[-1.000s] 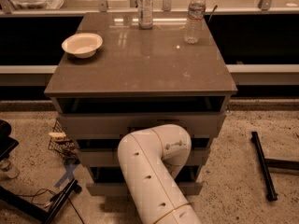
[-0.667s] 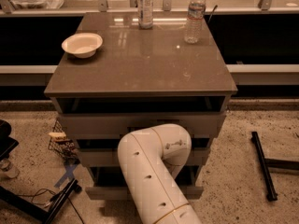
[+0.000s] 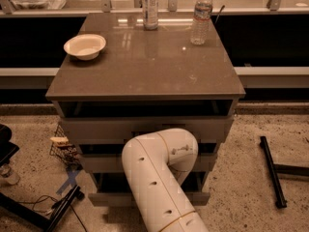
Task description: Open bottom drawer
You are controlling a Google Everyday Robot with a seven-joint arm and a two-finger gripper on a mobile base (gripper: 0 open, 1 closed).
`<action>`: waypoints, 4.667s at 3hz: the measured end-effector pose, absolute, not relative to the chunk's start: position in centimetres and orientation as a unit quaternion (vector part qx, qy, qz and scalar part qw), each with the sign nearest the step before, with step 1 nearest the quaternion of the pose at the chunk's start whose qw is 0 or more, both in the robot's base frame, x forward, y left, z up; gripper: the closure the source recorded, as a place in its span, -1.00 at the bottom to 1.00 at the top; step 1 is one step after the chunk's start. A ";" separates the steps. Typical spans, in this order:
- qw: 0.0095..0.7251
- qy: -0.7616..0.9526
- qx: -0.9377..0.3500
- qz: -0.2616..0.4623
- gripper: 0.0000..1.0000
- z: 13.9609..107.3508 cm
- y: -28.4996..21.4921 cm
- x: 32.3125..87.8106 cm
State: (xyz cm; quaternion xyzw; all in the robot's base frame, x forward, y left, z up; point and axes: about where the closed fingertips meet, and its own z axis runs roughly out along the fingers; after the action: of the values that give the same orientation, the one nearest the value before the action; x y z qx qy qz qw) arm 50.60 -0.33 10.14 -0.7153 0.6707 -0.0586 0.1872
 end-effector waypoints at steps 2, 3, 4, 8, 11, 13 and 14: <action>0.187 0.671 -0.715 -0.059 1.00 10.1 -0.3 50.6; 0.187 0.671 -0.715 -0.059 0.57 10.1 -0.3 50.6; 0.187 0.671 -0.715 -0.059 0.10 10.1 -0.3 50.6; 0.150 0.698 -0.693 -0.098 0.87 14.4 -0.5 41.7; 0.138 0.717 -0.674 -0.118 1.00 16.7 -3.9 38.8; 0.282 0.683 -0.647 -0.189 1.00 28.3 -7.1 47.3; 0.348 0.661 -0.628 -0.216 1.00 33.4 -8.4 50.1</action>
Offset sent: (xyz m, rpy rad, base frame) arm -0.2428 -0.2569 0.0607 -0.0596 0.2858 -0.5397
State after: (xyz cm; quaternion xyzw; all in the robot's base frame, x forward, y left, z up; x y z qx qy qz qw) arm 50.14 -8.36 33.37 -0.6284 0.6612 -0.2161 0.3481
